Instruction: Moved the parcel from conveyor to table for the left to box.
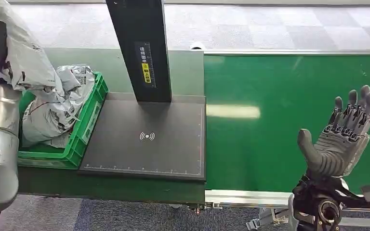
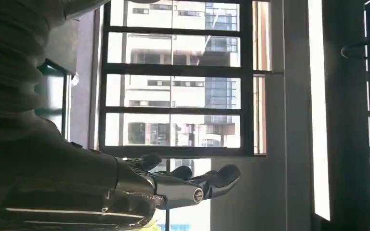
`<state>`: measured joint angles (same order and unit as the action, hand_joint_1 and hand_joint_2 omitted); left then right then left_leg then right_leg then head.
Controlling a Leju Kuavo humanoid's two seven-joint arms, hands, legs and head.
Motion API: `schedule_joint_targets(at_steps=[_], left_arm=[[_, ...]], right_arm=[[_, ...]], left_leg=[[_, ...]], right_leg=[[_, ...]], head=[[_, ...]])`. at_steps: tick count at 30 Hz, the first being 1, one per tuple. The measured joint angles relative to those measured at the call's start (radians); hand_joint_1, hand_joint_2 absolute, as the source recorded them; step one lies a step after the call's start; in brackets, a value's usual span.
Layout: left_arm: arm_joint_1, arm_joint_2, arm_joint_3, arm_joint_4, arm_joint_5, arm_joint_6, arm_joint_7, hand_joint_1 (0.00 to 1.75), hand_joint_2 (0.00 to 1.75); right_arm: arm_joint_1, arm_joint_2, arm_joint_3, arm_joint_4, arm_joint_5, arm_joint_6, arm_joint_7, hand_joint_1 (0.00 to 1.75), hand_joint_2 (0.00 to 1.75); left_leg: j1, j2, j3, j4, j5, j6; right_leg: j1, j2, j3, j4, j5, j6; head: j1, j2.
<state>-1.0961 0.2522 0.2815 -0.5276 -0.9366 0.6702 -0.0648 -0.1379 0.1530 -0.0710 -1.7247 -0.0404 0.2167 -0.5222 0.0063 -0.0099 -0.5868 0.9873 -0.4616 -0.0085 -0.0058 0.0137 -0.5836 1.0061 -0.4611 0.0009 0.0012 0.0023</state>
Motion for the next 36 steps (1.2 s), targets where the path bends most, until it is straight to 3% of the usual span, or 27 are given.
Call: schedule_joint_targets(at_steps=[6,10,13,15,22,29,36], left_arm=[[0.003,0.045,-0.042,0.075,-0.226,-0.081,0.246,1.75,1.75],[0.016,0.065,0.0,0.09,-0.074,-0.042,0.069,1.75,1.75],[-0.008,0.062,0.083,0.063,0.127,-0.106,-0.107,1.75,1.75],[-0.041,0.058,0.119,0.013,0.195,-0.154,-0.144,1.75,1.75],[-0.141,0.068,0.131,-0.143,0.246,-0.172,-0.127,1.75,1.75],[-0.156,0.079,0.129,-0.153,0.263,-0.149,-0.158,1.75,1.75],[-0.154,0.072,0.017,-0.067,0.071,-0.367,-0.029,1.75,1.75]], right_arm=[[0.016,-0.002,0.0,-0.002,0.0,-0.009,0.006,0.0,1.75],[0.039,-0.006,-0.003,-0.008,0.006,-0.007,0.006,0.0,1.75],[0.037,-0.006,-0.005,-0.006,0.013,0.001,0.007,0.0,1.75],[0.031,-0.006,-0.005,-0.001,0.023,0.003,0.008,0.0,1.75],[0.011,-0.006,-0.006,0.019,0.026,0.001,0.009,0.0,1.75],[0.009,-0.01,-0.009,0.032,0.019,-0.003,0.002,0.0,1.75],[0.011,-0.009,-0.02,0.034,0.015,-0.002,-0.002,0.0,1.75]], left_leg=[[0.0,0.0,0.0,0.0,0.0,0.0],[0.0,0.0,0.0,0.0,0.0,0.0],[0.0,0.0,-0.001,0.0,0.0,0.0],[0.001,0.001,-0.001,0.0,0.0,0.0],[0.0,0.0,-0.002,0.0,0.0,0.0],[0.0,0.0,-0.001,0.0,0.0,0.0],[0.0,-0.001,-0.001,0.0,0.0,0.0]], right_leg=[[0.0,0.0,0.0,0.0,0.0,0.0],[0.0,0.0,-0.001,0.0,0.0,0.0],[0.0,0.0,-0.001,0.0,0.0,0.0],[0.0,0.0,-0.002,0.0,0.0,0.0],[0.0,0.0,-0.002,0.0,0.0,0.0],[0.0,0.0,-0.002,0.0,0.0,0.0],[0.0,-0.002,-0.001,0.0,0.0,0.0]], head=[[0.0,0.0],[0.0,0.0],[0.0,0.0],[0.0,0.0],[0.0,0.0],[0.0,0.0],[0.0,0.0]])
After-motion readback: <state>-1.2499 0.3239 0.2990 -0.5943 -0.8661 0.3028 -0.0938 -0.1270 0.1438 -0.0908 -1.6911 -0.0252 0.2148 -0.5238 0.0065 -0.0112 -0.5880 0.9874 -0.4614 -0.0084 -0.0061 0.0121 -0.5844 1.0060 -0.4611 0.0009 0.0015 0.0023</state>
